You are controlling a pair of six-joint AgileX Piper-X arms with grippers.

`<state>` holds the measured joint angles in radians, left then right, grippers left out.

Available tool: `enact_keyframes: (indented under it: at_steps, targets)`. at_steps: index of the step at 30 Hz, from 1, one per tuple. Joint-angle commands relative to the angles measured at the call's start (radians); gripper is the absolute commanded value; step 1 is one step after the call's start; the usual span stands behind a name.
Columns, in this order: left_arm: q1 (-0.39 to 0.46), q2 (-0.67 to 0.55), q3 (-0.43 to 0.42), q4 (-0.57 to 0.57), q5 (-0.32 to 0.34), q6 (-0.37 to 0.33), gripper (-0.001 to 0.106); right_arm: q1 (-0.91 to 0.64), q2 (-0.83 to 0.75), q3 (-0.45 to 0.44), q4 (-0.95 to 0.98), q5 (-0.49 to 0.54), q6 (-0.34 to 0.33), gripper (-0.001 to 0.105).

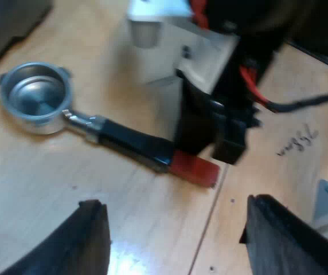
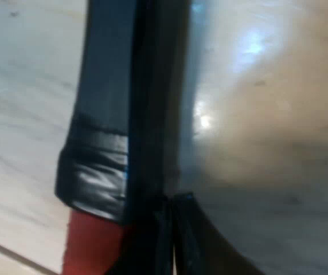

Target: Put the handle in the coffee machine

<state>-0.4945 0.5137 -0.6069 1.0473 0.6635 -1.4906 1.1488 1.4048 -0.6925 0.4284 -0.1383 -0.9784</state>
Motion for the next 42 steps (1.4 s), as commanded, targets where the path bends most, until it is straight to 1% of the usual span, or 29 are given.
enact_keyframes:
  at_steps: [1, 3, 5, 7, 8, 10, 13, 17, 22, 26, 31, 33, 36, 37, 38, 39, 40, 41, 42]
  targets:
    - [0.053, 0.001, -0.007, 0.045, 0.007, 0.032, 0.055, 0.036, 0.057, 0.006, -0.091, -0.077, 0.028, 0.000]
    - [0.077, 0.001, -0.007, 0.102, 0.007, 0.087, 0.055, 0.043, 0.062, 0.006, -0.112, -0.077, 0.035, 0.000]
    - [0.079, 0.001, -0.007, 0.136, 0.007, 0.121, 0.055, 0.045, 0.072, 0.006, -0.137, -0.077, 0.045, 0.000]
    - [0.079, 0.001, -0.007, 0.197, 0.007, 0.179, 0.055, 0.044, 0.086, 0.000, -0.173, -0.079, 0.074, 0.000]
    - [0.079, 0.001, -0.007, 0.217, 0.007, 0.203, 0.055, 0.042, 0.106, -0.020, -0.198, -0.077, 0.075, 0.000]
    - [0.079, 0.001, -0.007, 0.236, 0.007, 0.217, 0.055, 0.042, 0.143, -0.061, -0.216, -0.082, 0.075, 0.000]
    - [0.079, 0.001, -0.007, 0.234, -0.001, 0.217, 0.055, 0.042, 0.196, -0.117, -0.216, -0.089, 0.071, 0.000]
    - [0.079, 0.001, -0.007, 0.234, -0.041, 0.217, 0.055, 0.042, 0.252, -0.185, -0.216, -0.089, 0.066, 0.000]
    - [0.079, 0.001, -0.007, 0.234, -0.052, 0.217, 0.055, 0.042, 0.312, -0.260, -0.230, -0.083, 0.060, 0.000]
    - [0.079, 0.001, -0.007, 0.234, -0.068, 0.217, 0.055, 0.042, 0.339, -0.283, -0.293, -0.064, 0.063, 0.000]
    - [0.079, 0.001, -0.022, 0.236, -0.068, 0.217, 0.055, 0.042, 0.337, -0.287, -0.278, -0.035, 0.063, 0.000]
    - [0.079, 0.001, -0.039, 0.236, -0.068, 0.217, 0.055, 0.042, 0.325, -0.287, -0.244, -0.026, 0.063, 0.000]
    - [0.079, 0.001, -0.063, 0.234, -0.068, 0.217, 0.055, 0.042, 0.292, -0.287, -0.159, 0.034, 0.060, 0.000]
    - [0.079, 0.001, -0.067, 0.234, -0.068, 0.217, 0.055, 0.042, 0.289, -0.287, -0.150, 0.034, 0.060, 0.000]
    - [0.079, 0.001, -0.079, 0.234, -0.068, 0.217, 0.055, 0.042, 0.260, -0.287, -0.079, 0.097, 0.056, 0.000]
    - [0.079, 0.001, -0.081, 0.234, -0.068, 0.217, 0.055, 0.042, 0.228, -0.287, 0.023, 0.138, 0.047, 0.000]
    - [0.079, 0.001, -0.080, 0.234, -0.066, 0.217, 0.055, 0.042, 0.211, -0.287, 0.064, 0.138, 0.015, 0.002]
    - [0.079, 0.001, -0.080, 0.234, -0.066, 0.217, 0.055, 0.042, 0.198, -0.287, 0.087, 0.138, 0.004, 0.005]
    - [0.079, 0.001, -0.080, 0.234, -0.066, 0.217, 0.055, 0.042, 0.181, -0.287, 0.127, 0.138, -0.016, 0.013]
